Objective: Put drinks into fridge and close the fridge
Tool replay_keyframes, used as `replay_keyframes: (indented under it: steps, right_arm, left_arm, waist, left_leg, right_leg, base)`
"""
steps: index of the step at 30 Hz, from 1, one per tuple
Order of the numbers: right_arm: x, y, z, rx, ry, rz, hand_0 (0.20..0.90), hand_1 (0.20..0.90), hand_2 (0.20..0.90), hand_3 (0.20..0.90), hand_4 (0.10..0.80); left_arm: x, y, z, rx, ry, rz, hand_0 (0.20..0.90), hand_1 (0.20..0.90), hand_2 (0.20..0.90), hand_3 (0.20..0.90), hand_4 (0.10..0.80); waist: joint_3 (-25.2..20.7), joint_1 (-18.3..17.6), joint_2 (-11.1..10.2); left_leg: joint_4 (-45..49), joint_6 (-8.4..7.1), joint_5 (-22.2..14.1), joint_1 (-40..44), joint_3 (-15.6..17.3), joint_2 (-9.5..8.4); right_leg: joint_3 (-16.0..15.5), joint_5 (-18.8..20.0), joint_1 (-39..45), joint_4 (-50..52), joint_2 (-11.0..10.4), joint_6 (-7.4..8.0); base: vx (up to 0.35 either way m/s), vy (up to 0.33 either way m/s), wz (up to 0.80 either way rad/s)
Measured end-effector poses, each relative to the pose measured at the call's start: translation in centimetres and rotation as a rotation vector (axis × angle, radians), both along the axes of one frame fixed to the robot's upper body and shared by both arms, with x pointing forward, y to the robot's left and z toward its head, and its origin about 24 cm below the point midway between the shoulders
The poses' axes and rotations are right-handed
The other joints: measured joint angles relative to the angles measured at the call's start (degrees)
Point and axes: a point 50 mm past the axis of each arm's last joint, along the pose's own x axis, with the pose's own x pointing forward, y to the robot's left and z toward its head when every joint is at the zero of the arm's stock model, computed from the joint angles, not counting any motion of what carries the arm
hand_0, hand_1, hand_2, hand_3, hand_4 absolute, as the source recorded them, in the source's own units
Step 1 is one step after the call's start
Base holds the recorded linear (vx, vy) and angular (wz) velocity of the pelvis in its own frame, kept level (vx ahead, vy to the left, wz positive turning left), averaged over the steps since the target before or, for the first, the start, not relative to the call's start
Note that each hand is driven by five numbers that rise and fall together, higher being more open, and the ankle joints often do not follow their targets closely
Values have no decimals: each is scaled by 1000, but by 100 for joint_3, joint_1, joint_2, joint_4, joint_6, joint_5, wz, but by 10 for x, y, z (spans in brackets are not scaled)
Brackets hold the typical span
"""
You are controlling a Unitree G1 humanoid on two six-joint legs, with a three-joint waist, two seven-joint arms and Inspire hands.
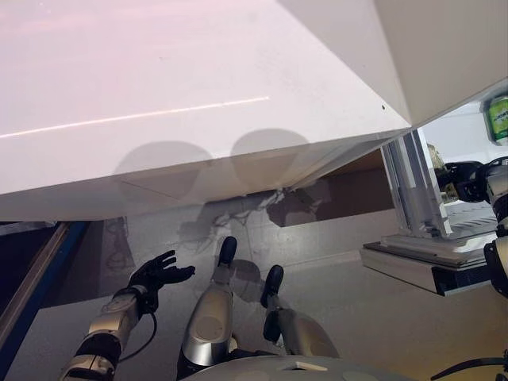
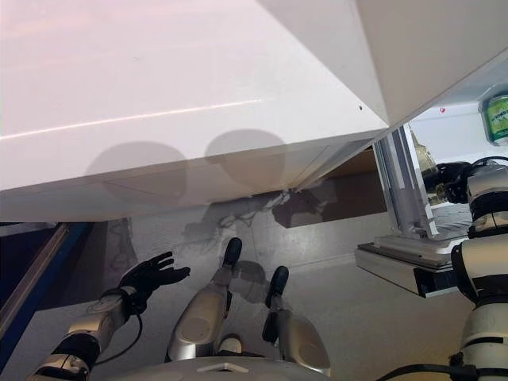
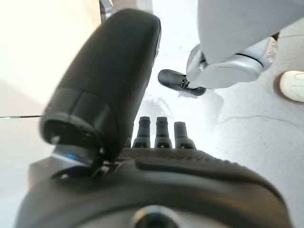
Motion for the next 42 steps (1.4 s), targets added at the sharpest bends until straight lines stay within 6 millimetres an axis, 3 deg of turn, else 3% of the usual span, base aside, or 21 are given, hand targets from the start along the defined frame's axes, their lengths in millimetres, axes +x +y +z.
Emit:
replay_keyframes:
  steps: [22,28,35,42]
  right_arm:
    - [7,1,15,183,-265,-125,900,900,900,900,800]
    - [13,2,49,134,-531,-137,900,900,900,900,800]
    - [-3,12,95,37,-919,-153,900,900,900,900,800]
    - [-32,25,103,-95,-1121,-106,900,900,900,900,800]
  left_arm:
    - [-5,4,-5,7,36,18,900,900,900,900,800]
    - [-7,3,-8,5,50,24,900,900,900,900,800]
    - [-30,-13,-27,-69,117,41,900,900,900,900,800]
    - [-55,-36,-47,-162,185,42,900,900,900,900,800]
  waist:
    - [-15,-241,5]
    - [-75,-448,29]
    - [-485,-814,206]
    - [-1047,-1165,534]
  left_leg:
    - [76,0,24,209,66,-2]
    - [37,2,22,406,160,4]
    - [0,49,-20,598,318,-14]
    - [-5,61,-86,771,353,-8]
  right_leg:
    - [63,51,215,0,-6,-70]
    - [165,56,355,0,-9,-64]
    - [336,64,469,0,-61,-48]
    - [420,49,601,-2,-70,-33]
  base:
    - [9,5,-1]
    - [34,67,-8]
    - [38,88,-12]
    - [5,38,-5]
